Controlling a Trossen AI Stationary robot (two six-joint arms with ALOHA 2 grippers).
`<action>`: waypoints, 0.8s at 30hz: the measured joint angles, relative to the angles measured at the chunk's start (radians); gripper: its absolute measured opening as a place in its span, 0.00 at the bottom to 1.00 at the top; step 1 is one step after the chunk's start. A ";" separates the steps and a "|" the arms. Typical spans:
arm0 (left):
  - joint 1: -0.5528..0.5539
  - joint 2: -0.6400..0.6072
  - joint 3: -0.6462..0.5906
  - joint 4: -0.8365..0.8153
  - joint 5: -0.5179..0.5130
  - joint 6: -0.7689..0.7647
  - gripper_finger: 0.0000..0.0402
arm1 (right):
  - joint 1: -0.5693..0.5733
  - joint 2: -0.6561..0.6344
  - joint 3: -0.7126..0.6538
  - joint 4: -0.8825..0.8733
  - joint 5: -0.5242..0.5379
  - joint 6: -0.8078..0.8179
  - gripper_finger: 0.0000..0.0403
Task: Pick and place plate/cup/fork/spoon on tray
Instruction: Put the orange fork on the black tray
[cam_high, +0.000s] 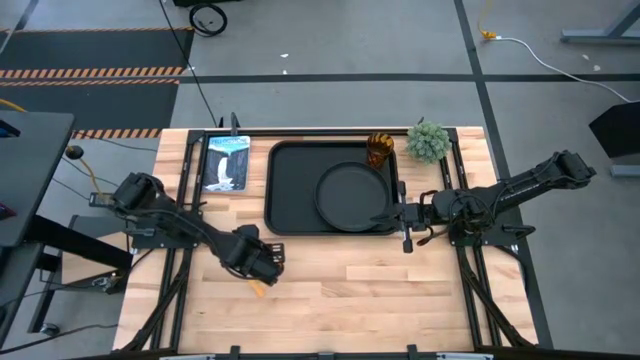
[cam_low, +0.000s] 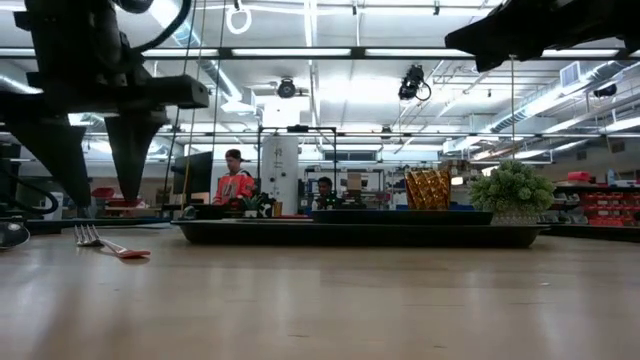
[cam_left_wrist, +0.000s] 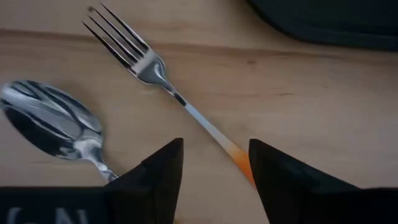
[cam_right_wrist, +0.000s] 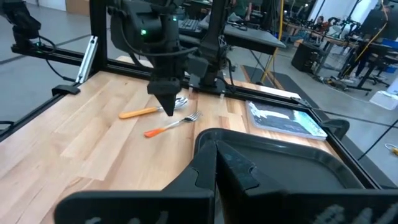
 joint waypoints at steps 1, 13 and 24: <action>0.003 0.006 0.000 0.002 0.003 0.007 0.48 | 0.000 0.000 0.000 0.000 -0.002 0.000 0.02; 0.040 0.052 -0.017 0.053 0.067 0.085 0.42 | 0.000 0.009 0.000 0.011 -0.025 0.000 0.02; 0.050 0.052 -0.093 0.148 0.088 0.086 0.42 | 0.000 0.010 0.000 0.016 -0.026 -0.001 0.02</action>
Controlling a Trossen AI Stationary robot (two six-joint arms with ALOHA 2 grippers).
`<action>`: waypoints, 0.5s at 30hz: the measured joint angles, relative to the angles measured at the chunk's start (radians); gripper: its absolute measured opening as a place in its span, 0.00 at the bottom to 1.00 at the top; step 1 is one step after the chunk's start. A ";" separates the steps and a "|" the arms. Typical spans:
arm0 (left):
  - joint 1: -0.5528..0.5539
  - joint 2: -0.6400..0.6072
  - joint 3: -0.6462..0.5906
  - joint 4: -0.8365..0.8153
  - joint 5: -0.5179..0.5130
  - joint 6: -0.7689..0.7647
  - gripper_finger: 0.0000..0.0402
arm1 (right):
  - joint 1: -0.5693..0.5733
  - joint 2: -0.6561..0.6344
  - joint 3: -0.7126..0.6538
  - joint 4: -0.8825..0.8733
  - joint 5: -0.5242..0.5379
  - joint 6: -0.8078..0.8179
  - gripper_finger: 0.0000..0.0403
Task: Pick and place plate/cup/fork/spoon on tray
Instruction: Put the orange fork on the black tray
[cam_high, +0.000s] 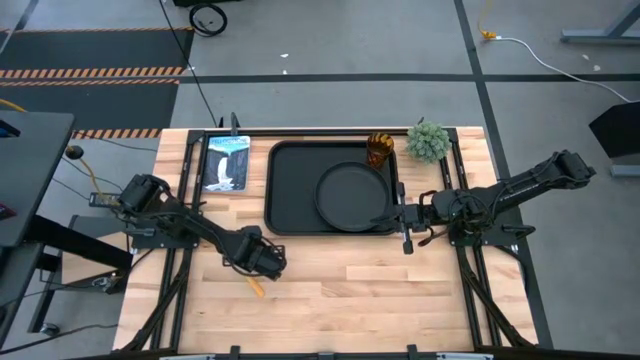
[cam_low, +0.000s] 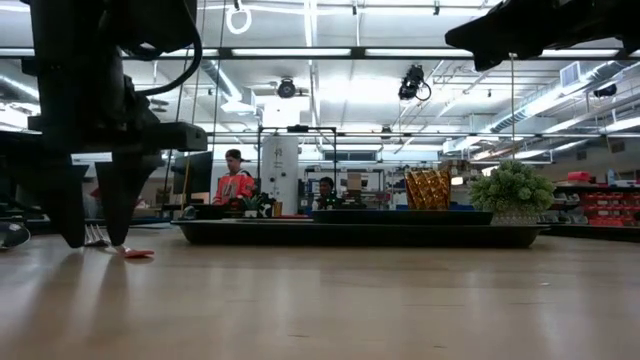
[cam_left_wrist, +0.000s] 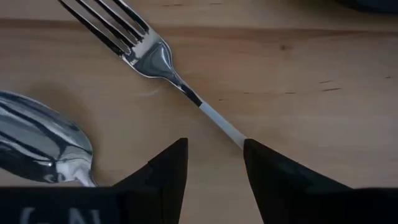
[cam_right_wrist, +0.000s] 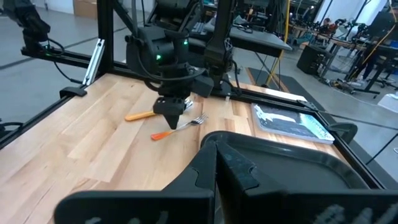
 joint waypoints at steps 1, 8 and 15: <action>0.001 0.000 0.000 0.000 0.000 0.008 0.42 | 0.000 0.000 0.000 0.001 0.000 0.000 0.02; 0.001 0.003 0.020 0.000 0.000 0.043 0.42 | 0.000 0.000 0.000 0.002 0.000 -0.001 0.02; 0.001 0.003 0.024 0.024 -0.003 0.042 0.42 | 0.000 0.000 0.000 0.003 0.000 -0.001 0.02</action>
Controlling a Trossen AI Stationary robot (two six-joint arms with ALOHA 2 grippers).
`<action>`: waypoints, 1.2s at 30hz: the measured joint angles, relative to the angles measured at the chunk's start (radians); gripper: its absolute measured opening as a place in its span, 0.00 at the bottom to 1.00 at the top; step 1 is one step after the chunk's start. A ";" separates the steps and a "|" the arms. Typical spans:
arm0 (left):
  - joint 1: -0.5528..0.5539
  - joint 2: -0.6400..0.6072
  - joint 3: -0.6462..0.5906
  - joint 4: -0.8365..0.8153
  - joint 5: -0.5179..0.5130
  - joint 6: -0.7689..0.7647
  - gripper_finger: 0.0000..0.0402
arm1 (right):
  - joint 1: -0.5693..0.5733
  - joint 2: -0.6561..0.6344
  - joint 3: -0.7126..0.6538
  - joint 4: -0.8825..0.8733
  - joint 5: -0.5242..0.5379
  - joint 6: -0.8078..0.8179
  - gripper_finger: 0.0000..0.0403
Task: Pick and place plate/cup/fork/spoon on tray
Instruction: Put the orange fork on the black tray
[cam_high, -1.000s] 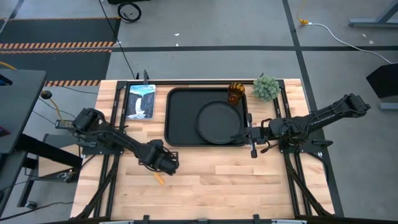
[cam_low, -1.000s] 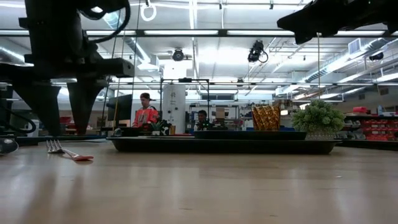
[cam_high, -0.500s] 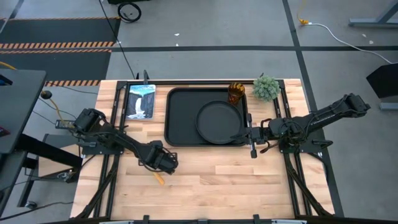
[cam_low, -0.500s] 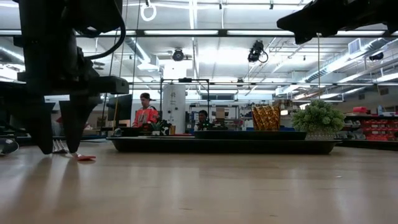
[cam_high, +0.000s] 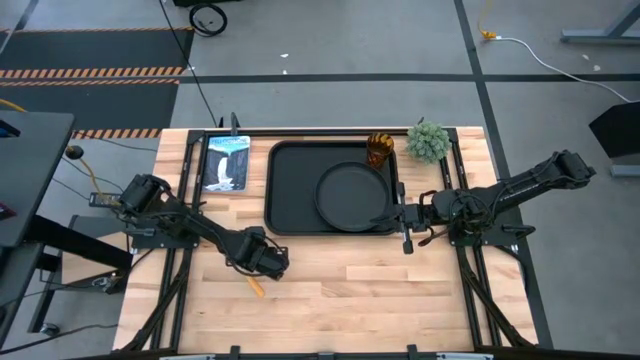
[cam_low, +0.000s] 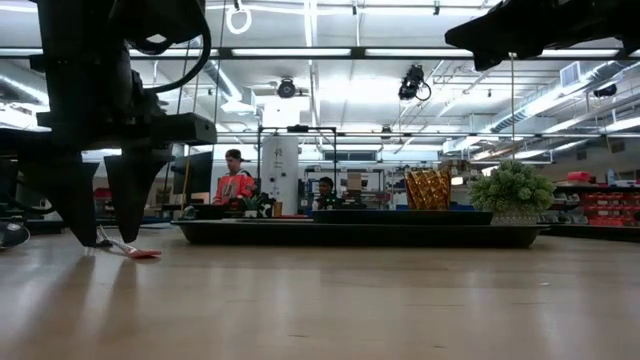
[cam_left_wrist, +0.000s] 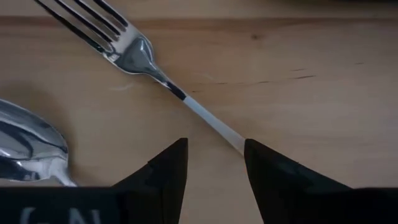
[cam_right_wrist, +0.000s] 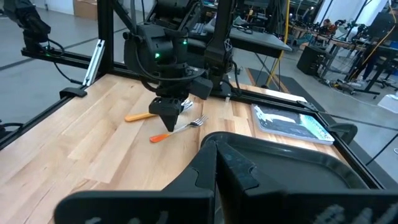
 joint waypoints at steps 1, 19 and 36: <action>0.000 0.000 0.000 0.002 0.000 -0.001 0.42 | 0.000 0.000 0.000 0.000 0.000 0.000 0.02; 0.069 0.011 0.000 -0.003 0.021 0.036 0.42 | 0.000 0.000 0.000 -0.001 0.000 0.000 0.02; 0.078 0.035 0.003 -0.002 0.076 0.250 0.30 | 0.000 0.000 0.000 -0.001 0.000 -0.001 0.02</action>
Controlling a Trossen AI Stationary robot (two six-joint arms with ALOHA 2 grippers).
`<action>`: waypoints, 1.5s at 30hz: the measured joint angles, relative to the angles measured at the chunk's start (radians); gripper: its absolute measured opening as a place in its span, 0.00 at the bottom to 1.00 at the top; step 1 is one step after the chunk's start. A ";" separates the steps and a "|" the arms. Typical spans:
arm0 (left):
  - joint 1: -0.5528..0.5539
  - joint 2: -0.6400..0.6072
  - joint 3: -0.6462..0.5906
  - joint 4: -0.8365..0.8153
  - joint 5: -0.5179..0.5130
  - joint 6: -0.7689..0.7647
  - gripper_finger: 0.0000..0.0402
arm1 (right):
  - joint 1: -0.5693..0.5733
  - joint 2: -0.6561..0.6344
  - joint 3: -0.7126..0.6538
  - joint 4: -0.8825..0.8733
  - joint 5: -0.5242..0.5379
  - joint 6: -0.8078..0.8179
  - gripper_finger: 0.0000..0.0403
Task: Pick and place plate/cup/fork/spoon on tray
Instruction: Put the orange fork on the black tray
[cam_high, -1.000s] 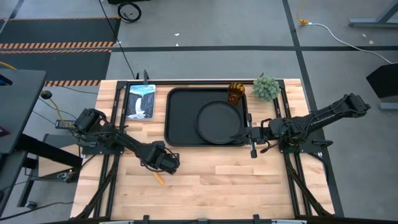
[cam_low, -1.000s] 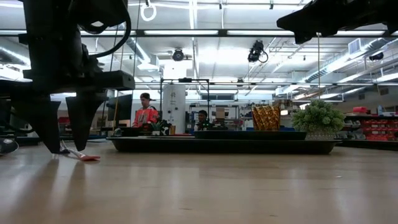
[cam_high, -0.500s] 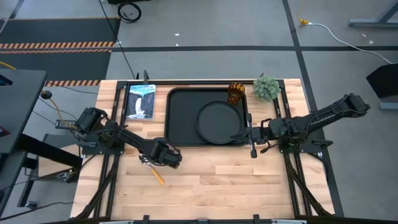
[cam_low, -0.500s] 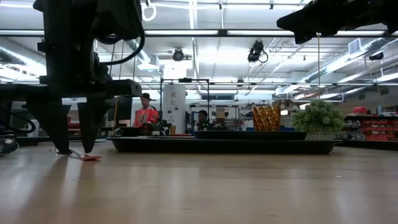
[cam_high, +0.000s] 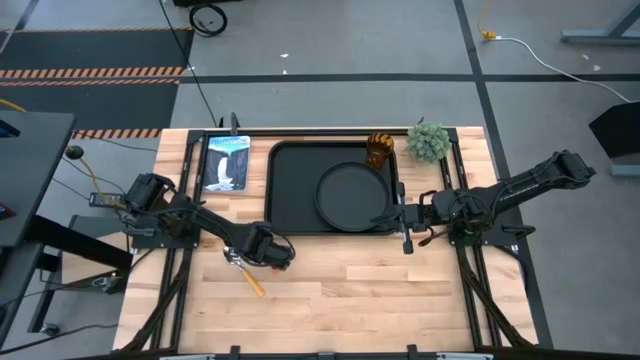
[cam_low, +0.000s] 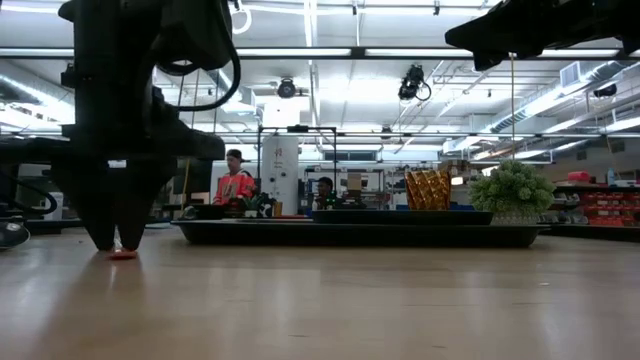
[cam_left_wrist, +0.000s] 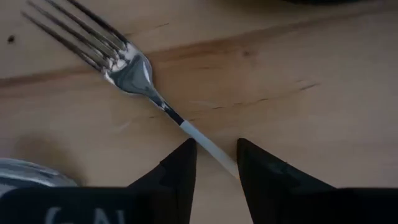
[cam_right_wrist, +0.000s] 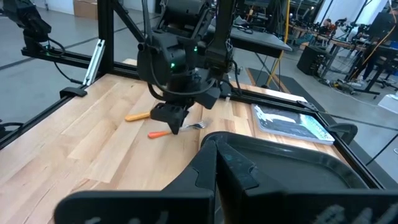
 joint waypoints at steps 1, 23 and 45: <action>-0.001 0.000 0.000 0.000 0.008 0.038 0.29 | 0.000 0.000 0.000 0.000 0.000 0.000 0.02; -0.029 -0.014 -0.005 0.006 0.038 0.006 0.26 | 0.000 0.000 0.000 0.000 0.000 0.000 0.02; -0.014 -0.014 -0.004 0.009 0.015 -0.148 0.09 | 0.000 0.000 0.000 0.000 0.000 0.000 0.02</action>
